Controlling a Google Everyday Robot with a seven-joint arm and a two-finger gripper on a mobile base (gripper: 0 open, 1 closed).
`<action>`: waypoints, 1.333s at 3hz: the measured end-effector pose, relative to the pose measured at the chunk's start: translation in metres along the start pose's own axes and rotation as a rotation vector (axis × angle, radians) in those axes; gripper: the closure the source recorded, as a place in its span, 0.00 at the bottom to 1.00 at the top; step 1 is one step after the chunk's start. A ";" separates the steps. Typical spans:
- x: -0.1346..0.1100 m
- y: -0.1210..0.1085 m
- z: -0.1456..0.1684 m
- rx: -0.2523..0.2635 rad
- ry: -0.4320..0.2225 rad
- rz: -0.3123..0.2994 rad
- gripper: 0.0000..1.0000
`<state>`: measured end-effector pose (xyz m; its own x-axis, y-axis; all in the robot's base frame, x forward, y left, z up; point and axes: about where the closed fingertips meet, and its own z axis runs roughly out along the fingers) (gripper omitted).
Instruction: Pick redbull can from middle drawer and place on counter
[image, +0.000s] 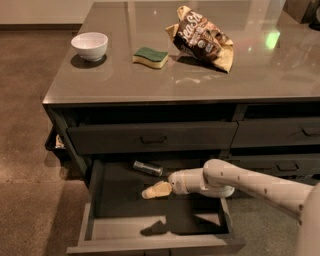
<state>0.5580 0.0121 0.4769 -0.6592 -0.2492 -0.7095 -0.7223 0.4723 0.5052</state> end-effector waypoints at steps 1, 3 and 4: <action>0.002 -0.046 0.020 0.015 -0.067 -0.025 0.00; -0.018 -0.084 0.027 0.062 -0.145 -0.141 0.00; -0.026 -0.085 0.035 0.081 -0.146 -0.217 0.00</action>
Offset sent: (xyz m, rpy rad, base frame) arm 0.0953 -0.0234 -0.0595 0.0342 -0.2161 -0.0517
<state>0.6439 0.0078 0.4348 -0.4494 -0.2300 -0.8632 -0.8205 0.4885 0.2970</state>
